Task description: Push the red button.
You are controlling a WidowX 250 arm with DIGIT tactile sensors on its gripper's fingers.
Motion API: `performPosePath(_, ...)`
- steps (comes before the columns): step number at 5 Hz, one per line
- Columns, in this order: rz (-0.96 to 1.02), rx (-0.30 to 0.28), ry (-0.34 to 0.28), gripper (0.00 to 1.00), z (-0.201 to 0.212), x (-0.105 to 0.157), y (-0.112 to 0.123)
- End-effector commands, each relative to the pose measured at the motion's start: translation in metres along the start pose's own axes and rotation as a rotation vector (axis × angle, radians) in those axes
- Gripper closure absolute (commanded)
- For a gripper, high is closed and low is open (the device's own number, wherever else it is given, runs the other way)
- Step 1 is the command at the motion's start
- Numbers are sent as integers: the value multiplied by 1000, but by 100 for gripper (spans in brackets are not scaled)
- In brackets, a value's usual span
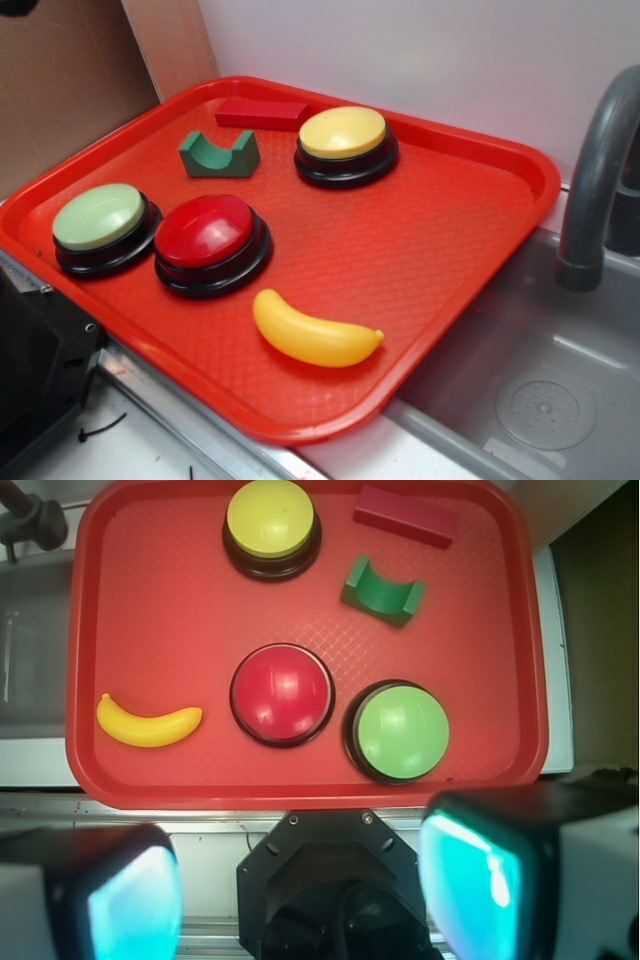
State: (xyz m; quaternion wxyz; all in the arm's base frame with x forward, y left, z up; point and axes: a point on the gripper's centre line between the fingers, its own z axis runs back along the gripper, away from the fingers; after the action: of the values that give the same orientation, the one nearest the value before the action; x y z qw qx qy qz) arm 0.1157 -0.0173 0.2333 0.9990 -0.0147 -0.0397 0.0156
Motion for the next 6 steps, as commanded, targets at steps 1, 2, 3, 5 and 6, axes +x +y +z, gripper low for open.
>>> performPosePath(1, 0, 0, 0, 0, 0, 0, 0)
performPosePath(2, -143, -81, 54, 0, -54, 42, -18)
performPosePath(3, -235, 39, 73, 0, -108, 51, -27)
performPosePath(5, -278, 112, 94, 0, -163, 48, -12)
performPosePath(6, -300, 119, 129, 0, -178, 50, -14)
